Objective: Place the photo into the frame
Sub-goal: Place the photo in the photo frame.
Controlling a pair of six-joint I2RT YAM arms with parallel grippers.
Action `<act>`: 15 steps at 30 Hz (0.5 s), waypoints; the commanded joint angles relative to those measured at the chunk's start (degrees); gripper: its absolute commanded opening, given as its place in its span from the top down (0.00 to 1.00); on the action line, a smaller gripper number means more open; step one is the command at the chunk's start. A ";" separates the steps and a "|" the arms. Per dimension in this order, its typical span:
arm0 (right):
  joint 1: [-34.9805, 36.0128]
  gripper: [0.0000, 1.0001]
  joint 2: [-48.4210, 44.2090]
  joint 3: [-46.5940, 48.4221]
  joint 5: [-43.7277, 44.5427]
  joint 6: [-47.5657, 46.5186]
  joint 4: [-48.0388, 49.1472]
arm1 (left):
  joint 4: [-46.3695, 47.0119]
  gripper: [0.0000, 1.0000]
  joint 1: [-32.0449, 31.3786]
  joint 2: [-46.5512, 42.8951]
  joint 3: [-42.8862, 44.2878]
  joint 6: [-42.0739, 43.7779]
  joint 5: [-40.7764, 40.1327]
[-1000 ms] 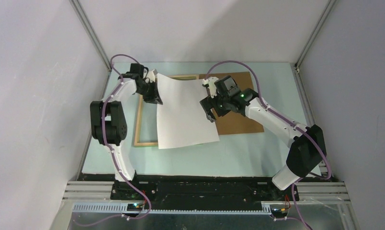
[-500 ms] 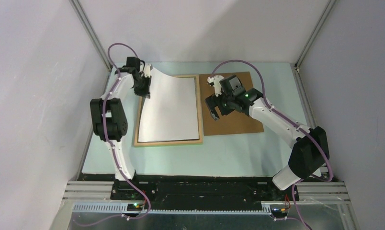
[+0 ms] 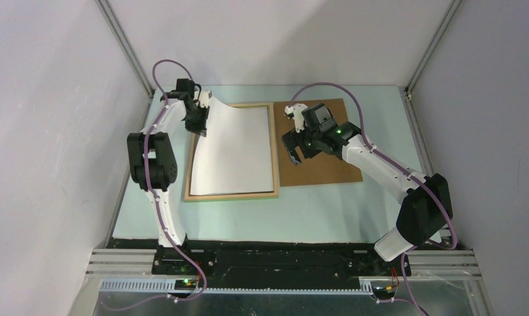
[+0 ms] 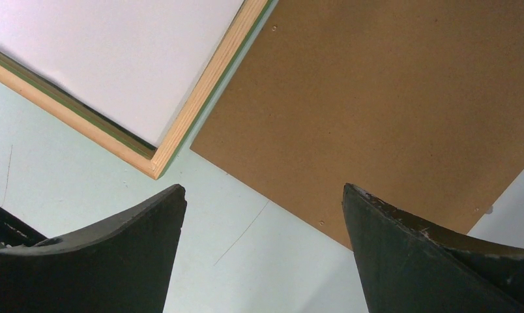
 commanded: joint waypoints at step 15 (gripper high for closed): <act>-0.35 0.07 -0.45 0.14 0.37 -0.95 1.87 | 0.07 1.00 -1.77 1.89 5.05 1.35 -0.21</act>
